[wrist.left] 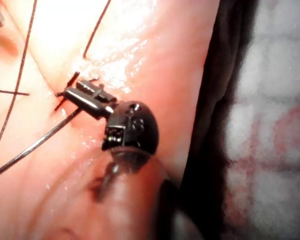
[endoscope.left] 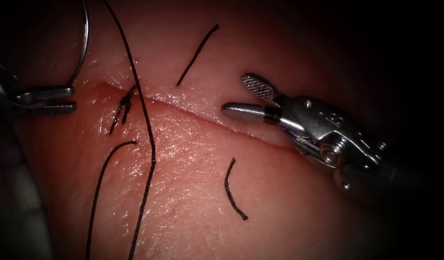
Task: Wound Closure
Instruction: Set down the needle with the left gripper
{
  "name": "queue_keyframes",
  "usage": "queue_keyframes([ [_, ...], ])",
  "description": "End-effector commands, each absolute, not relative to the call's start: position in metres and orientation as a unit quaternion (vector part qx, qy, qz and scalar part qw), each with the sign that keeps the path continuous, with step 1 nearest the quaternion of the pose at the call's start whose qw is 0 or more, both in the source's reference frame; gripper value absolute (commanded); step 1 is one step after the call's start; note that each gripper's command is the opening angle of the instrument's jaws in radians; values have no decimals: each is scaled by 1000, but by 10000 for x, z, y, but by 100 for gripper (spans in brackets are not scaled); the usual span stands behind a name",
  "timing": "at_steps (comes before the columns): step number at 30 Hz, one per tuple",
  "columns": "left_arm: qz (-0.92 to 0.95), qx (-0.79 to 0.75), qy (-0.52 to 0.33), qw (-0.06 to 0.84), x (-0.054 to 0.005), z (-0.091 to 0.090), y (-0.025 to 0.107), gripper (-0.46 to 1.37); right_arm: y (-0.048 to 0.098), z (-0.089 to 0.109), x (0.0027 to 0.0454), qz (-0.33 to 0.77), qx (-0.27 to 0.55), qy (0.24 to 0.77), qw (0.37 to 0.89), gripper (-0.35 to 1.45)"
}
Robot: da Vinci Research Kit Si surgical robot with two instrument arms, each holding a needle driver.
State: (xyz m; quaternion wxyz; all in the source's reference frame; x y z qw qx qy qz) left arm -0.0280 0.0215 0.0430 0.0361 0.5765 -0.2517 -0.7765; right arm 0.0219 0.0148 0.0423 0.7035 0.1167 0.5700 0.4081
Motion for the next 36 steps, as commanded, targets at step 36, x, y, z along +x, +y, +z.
queue_keyframes([
  [36, -782, 586, -213, -5, -289, 487, 215, -35, 138, 430, 217, 408, 108, 570, 705, 57],
])
